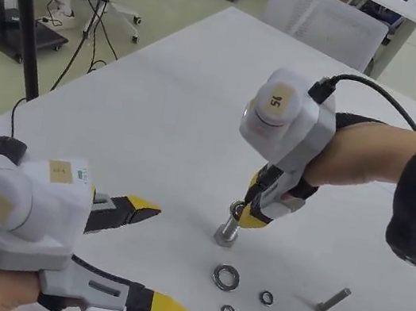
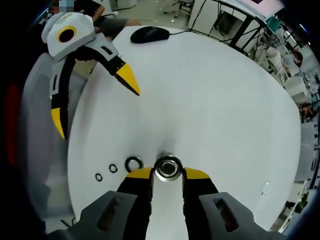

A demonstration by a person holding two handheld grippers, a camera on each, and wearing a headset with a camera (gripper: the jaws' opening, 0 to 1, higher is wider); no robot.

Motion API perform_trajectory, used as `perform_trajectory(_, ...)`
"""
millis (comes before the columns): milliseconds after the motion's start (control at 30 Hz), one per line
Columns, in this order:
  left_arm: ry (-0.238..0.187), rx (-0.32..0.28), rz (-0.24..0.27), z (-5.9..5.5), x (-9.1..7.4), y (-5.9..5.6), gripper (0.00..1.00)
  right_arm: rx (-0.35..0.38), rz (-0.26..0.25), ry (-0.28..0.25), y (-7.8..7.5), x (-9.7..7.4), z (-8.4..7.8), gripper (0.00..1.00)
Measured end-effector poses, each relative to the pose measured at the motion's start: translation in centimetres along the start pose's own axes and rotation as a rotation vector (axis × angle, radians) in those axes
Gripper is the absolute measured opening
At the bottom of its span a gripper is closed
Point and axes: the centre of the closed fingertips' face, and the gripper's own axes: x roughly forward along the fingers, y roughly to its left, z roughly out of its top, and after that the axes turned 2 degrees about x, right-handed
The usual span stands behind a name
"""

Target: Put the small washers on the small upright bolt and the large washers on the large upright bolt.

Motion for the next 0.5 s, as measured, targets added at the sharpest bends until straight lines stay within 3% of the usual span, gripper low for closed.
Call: perform_trajectory(500, 0.010, -0.010, -0.001, -0.5, 0.3, 0.1, 0.83, 0.004, 0.019, 0.008, -0.2, 2.0, -0.3, 0.23)
